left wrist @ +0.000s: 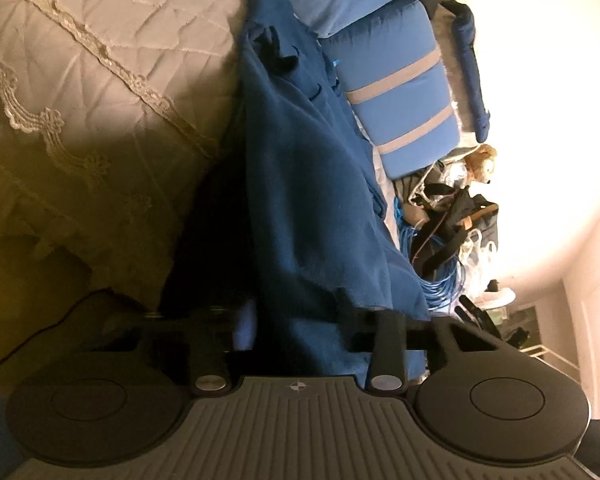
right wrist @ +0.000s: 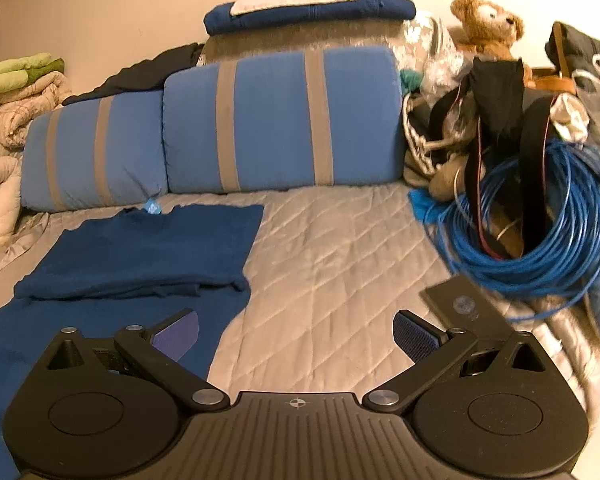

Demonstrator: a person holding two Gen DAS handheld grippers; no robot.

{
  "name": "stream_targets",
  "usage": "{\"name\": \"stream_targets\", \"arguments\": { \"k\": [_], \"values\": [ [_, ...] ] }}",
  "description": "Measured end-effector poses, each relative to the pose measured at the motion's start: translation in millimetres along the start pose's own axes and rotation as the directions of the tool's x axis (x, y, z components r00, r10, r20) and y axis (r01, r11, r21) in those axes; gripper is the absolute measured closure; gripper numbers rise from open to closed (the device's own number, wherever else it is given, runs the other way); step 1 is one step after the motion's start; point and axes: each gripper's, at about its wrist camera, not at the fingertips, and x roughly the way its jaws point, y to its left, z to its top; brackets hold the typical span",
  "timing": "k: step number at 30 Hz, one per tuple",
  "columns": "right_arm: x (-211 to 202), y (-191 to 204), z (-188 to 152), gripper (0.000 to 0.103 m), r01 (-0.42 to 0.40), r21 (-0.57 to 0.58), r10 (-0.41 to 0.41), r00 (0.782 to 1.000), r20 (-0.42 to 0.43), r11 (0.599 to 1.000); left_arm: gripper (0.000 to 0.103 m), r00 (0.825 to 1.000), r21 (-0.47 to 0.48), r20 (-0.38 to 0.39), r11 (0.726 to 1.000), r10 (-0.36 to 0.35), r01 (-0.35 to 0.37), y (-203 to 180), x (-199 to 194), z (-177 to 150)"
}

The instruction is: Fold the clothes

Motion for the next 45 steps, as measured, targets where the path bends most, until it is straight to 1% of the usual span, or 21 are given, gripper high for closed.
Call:
{"name": "stream_targets", "arguments": {
  "k": [1,3,6,9,12,15,19,22,24,26,29,30,31,33,35,37,39,40,42,44,45],
  "values": [
    [1.4,0.4,-3.0,0.0,-0.003,0.002,0.003,1.0,-0.011,1.0,0.096,1.0,0.009,0.006,1.0,-0.007,0.007,-3.0,-2.7,1.9],
    [4.4,0.7,-9.0,0.0,-0.008,0.005,0.009,0.999,-0.035,1.0,0.097,0.999,0.026,0.042,0.999,-0.022,0.02,-10.0,-12.0,5.1],
    [7.3,1.0,-16.2,0.0,-0.021,0.015,0.022,0.998,-0.066,1.0,0.097,0.996,0.067,0.093,0.998,0.006,-0.012,-23.5,-25.2,10.2],
    [8.3,1.7,-21.6,0.001,-0.048,0.022,0.05,0.995,-0.091,0.999,0.098,0.988,0.062,0.147,0.997,0.036,-0.046,-25.9,-42.4,20.8],
    [9.9,2.1,-26.2,0.002,-0.113,0.041,0.117,0.985,-0.124,0.993,0.098,0.981,0.054,0.187,0.996,0.054,-0.066,-25.2,-53.9,34.1],
    [13.5,1.6,-31.9,0.006,-0.187,0.081,0.198,0.967,-0.162,0.979,0.098,0.976,0.058,0.2,0.993,0.087,-0.101,-25.8,-56.7,43.3],
    [20.0,0.1,-44.2,0.012,-0.287,0.184,0.323,0.923,-0.208,0.94,0.098,0.973,0.05,0.193,0.989,0.126,-0.138,-21.2,-53.2,53.8],
    [26.4,-1.1,-55.8,0.018,-0.353,0.296,0.424,0.878,-0.222,0.887,0.098,0.973,0.043,0.175,0.986,0.15,-0.16,-16.6,-48.2,57.3],
    [30.4,-2.5,-63.2,0.025,-0.388,0.372,0.485,0.847,-0.216,0.843,0.098,0.973,0.038,0.167,0.985,0.157,-0.166,-12.8,-48.1,57.2],
    [33.2,-2.3,-70.4,0.028,-0.431,0.437,0.553,0.808,-0.202,0.789,0.098,0.975,0.038,0.161,0.986,0.156,-0.164,-11.8,-48.4,55.7],
    [36.1,2.8,-80.0,0.034,-0.492,0.498,0.644,0.741,-0.191,0.714,0.097,0.978,0.034,0.153,0.988,0.145,-0.152,-10.8,-49.9,53.5],
    [36.9,5.8,-82.8,0.041,-0.507,0.511,0.666,0.721,-0.19,0.694,0.097,0.978,0.032,0.151,0.989,0.141,-0.147,-10.5,-50.7,53.1],
    [37.6,9.0,-85.3,0.047,-0.514,0.52,0.68,0.707,-0.193,0.682,0.097,0.979,0.031,0.149,0.989,0.136,-0.142,-10.3,-51.6,52.6],
    [38.1,14.7,-89.2,0.083,-0.513,0.535,0.694,0.688,-0.211,0.671,0.097,0.981,0.028,0.143,0.99,0.132,-0.138,-11.3,-52.9,51.7],
    [35.5,14.7,-88.1,0.091,-0.497,0.566,0.699,0.683,-0.214,0.658,0.097,0.982,0.029,0.136,0.991,0.128,-0.133,-13.3,-54.8,51.1],
    [27.0,10.6,-81.2,0.092,-0.512,0.591,0.724,0.665,-0.186,0.623,0.097,0.984,0.038,0.137,0.992,0.117,-0.123,-18.4,-59.4,51.3],
    [15.7,6.5,-71.2,0.094,-0.542,0.591,0.745,0.648,-0.159,0.597,0.097,0.985,0.053,0.138,0.992,0.102,-0.111,-24.0,-63.8,51.1],
    [10.2,3.3,-65.4,0.094,-0.544,0.587,0.742,0.652,-0.156,0.6,0.097,0.985,0.065,0.134,0.991,0.106,-0.115,-26.2,-63.4,50.7],
    [5.1,-3.7,-59.4,0.093,-0.516,0.577,0.713,0.678,-0.176,0.633,0.095,0.986,0.089,0.117,0.987,0.122,-0.133,-27.6,-58.2,48.6],
    [8.5,-10.1,-64.2,0.09,-0.482,0.588,0.687,0.704,-0.181,0.65,0.095,0.986,0.082,0.105,0.987,0.13,-0.139,-20.6,-51.6,46.0],
    [10.3,-13.4,-66.6,0.088,-0.465,0.593,0.673,0.716,-0.184,0.657,0.091,0.987,0.076,0.099,0.988,0.129,-0.137,-16.1,-48.2,44.4]
  ]
}}
